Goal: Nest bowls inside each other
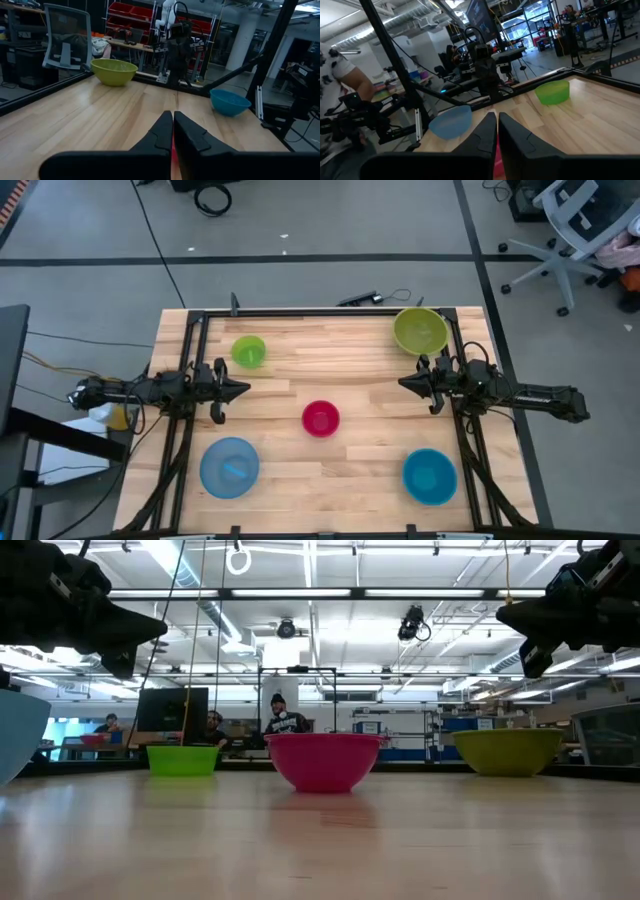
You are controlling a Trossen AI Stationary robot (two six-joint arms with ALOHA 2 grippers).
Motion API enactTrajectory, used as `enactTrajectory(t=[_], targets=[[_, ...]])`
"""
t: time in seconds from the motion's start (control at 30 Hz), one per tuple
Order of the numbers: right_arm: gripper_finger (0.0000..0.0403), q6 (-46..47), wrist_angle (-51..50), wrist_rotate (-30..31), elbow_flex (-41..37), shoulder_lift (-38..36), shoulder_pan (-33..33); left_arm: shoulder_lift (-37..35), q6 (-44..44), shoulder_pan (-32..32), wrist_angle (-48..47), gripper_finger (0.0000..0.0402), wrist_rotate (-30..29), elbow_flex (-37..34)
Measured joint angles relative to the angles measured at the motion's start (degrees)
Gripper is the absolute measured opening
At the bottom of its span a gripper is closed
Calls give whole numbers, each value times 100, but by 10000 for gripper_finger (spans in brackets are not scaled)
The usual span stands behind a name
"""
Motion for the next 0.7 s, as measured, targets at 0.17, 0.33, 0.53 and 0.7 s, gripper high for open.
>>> enactTrajectory(t=[0.17,0.33,0.53,0.7], targets=[[27,0,1,-1,0,-1,2,-1,-72,0,222,18,-115,2],[27,0,-1,1,0,-1,2,-1,-992,2,589,18,-323,1],[27,0,1,-1,0,-1,2,-1,-1512,4,1177,18,-503,0],[27,708,529,625,0,12,2,149,-1817,9,1126,18,-1077,29]])
